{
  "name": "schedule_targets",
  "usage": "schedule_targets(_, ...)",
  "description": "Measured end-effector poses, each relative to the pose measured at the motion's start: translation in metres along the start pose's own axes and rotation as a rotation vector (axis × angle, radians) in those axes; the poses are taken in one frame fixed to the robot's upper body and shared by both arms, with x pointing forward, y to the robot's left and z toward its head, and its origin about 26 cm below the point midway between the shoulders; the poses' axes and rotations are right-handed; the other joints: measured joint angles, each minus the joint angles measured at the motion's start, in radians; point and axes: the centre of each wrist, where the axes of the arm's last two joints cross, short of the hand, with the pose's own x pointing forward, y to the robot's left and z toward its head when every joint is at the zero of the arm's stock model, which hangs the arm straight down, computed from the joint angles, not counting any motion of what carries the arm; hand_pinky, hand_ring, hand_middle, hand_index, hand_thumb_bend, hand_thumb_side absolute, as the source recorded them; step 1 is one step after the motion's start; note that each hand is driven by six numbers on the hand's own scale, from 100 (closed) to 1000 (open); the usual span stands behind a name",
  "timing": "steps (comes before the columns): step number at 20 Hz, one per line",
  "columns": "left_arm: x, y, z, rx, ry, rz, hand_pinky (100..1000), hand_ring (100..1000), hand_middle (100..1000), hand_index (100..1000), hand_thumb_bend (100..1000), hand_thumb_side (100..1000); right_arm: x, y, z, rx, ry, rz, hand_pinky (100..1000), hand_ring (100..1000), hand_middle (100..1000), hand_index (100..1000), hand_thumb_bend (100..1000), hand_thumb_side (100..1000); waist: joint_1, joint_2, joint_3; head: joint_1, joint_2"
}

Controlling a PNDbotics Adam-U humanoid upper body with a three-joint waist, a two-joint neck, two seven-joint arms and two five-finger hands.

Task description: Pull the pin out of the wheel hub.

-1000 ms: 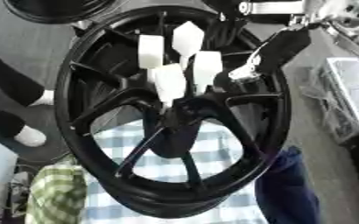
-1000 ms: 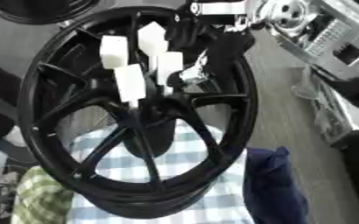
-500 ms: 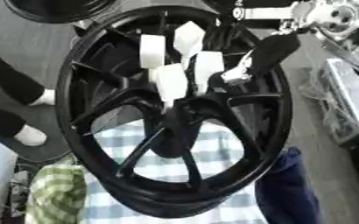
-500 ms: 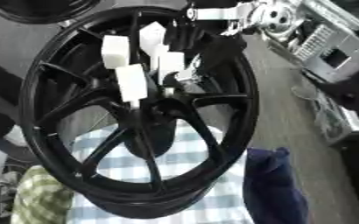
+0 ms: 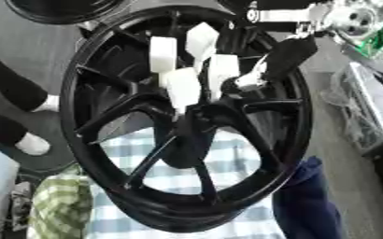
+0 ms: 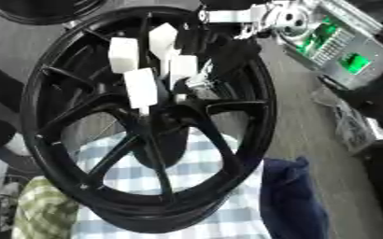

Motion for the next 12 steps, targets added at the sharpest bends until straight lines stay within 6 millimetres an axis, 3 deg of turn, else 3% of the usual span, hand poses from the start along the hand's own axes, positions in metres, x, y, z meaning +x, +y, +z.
schedule_targets(12, -0.0001, -0.0007, 0.0001, -0.005, 0.0, 0.0, 806, 756, 678, 703, 154, 926, -0.004, 0.0028, -0.0049, 0.015, 0.02, -0.013, 808, 715, 632, 774, 458, 421, 0.0, 0.007, 0.005, -0.001, 0.0)
